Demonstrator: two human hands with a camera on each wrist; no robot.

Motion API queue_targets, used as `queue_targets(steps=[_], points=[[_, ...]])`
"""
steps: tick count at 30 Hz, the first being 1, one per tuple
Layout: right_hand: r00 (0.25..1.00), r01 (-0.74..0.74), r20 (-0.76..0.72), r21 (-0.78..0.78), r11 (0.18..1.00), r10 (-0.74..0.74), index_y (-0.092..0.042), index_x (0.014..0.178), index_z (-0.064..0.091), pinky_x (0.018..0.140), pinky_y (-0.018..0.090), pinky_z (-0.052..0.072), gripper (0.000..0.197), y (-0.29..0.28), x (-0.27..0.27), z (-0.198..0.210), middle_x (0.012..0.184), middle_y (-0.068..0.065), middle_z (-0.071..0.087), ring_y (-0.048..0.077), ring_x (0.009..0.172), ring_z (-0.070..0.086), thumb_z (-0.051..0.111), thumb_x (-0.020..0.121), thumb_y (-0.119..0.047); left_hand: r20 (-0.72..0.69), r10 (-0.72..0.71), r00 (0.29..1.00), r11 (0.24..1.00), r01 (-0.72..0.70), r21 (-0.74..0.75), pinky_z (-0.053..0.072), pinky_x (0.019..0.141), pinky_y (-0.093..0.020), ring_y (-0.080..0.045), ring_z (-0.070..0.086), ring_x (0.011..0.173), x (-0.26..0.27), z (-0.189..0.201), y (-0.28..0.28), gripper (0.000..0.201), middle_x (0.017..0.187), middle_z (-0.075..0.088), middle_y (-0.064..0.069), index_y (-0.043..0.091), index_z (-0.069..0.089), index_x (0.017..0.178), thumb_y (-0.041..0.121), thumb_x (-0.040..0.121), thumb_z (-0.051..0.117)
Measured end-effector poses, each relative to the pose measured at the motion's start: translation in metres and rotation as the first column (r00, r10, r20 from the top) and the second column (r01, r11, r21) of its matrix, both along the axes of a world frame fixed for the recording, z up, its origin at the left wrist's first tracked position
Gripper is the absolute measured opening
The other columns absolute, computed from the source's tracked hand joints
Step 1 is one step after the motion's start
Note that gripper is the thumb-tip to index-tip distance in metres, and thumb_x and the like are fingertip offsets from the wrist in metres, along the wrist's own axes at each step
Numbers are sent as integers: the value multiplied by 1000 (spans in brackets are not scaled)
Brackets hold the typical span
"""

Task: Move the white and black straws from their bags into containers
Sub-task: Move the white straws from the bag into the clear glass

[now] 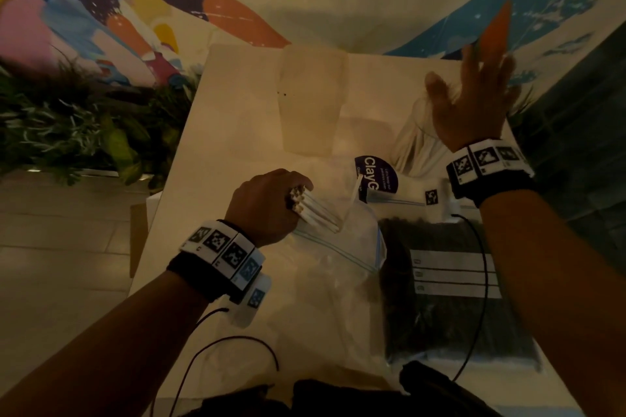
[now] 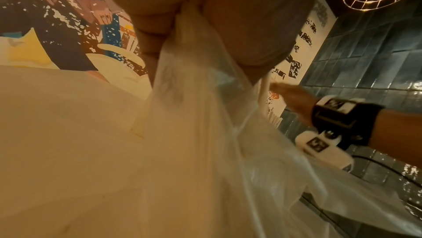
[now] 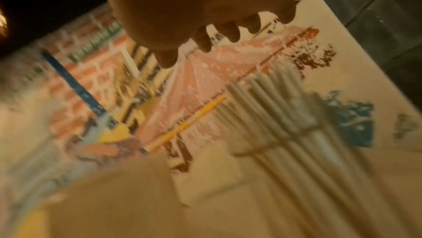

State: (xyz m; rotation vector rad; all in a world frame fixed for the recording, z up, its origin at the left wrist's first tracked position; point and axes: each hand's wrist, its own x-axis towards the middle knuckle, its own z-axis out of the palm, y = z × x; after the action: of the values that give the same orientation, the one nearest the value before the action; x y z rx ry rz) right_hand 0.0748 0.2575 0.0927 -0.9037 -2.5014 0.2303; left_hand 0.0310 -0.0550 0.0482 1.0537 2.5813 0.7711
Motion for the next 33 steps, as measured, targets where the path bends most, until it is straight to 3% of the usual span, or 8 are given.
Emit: queue_targets(steps=[2, 5, 9, 12, 18, 24, 29, 33], points=[[957, -165, -257, -90, 982, 137, -17, 140, 40, 110, 41, 30, 60, -27, 10, 15, 147, 10, 39, 26, 133, 38, 53, 90, -48, 1, 7, 1000, 1000, -7, 1, 51, 71, -39, -29, 61, 91, 0, 0, 0, 39, 108, 65, 2, 31, 63, 111, 23, 73, 59], [940, -341, -159, -482, 807, 301, -20, 130, 50, 91, 33, 49, 51, -81, 34, 12, 118, 1, 61, 17, 96, 60, 67, 81, -18, 8, -5, 1000, 1000, 5, 1, 51, 71, -38, -30, 61, 91, 0, 0, 1, 39, 109, 65, 1, 30, 63, 111, 17, 74, 64], [878, -91, 329, -596, 798, 347, -20, 147, 22, 104, 40, 42, 87, -111, 55, -26, 144, 6, 43, 28, 125, 48, 69, 74, -18, 10, 15, 1000, 1000, -15, 18, 50, 81, -40, -30, 58, 104, 1, 0, 3, 49, 121, 60, 2, 32, 55, 122, 22, 75, 66], [823, -84, 327, -739, 669, 464, -23, 149, 17, 107, 36, 36, 95, -132, 64, -37, 148, 6, 35, 26, 131, 39, 72, 72, -17, 64, 68, 996, 993, -73, 88, 47, 89, -43, -27, 53, 115, 4, 3, 4, 66, 132, 52, 2, 33, 42, 133, 33, 71, 63], [811, -534, 149, -202, 821, 565, -6, 132, 48, 112, 43, 24, 57, -171, 74, -54, 134, 12, 52, 32, 128, 44, 61, 80, -27, 312, -24, 950, 943, -82, 322, 46, 92, -34, -13, 44, 121, 4, 14, 1, 99, 139, 37, 4, 36, 29, 138, 42, 48, 70], [845, -516, -208, -74, 854, 492, -4, 126, 53, 96, 29, 49, 47, -180, 84, -64, 129, 12, 55, 23, 115, 55, 67, 84, -18, 541, -123, 832, 886, -154, 438, 51, 69, -14, 12, 53, 102, 4, 7, -6, 117, 146, 24, 9, 31, 19, 141, -19, 53, 78], [857, -435, -302, 13, 900, 419, -7, 121, 55, 93, 21, 45, 44, -184, 91, -65, 116, 11, 58, 19, 109, 53, 69, 80, -16, 501, 3, 865, 923, -196, 333, 46, 79, -17, -13, 51, 112, 7, -8, -6, 104, 126, 50, 3, 16, 37, 140, 6, 50, 88], [927, -370, -160, -227, 901, 340, -14, 132, 45, 75, 30, 58, 56, -187, 96, -72, 120, 4, 55, 17, 97, 61, 68, 81, -25, 467, -6, 884, 913, -186, 363, 52, 84, -39, -20, 62, 99, 9, -16, -8, 72, 104, 66, 1, 23, 59, 115, 27, 46, 80]])
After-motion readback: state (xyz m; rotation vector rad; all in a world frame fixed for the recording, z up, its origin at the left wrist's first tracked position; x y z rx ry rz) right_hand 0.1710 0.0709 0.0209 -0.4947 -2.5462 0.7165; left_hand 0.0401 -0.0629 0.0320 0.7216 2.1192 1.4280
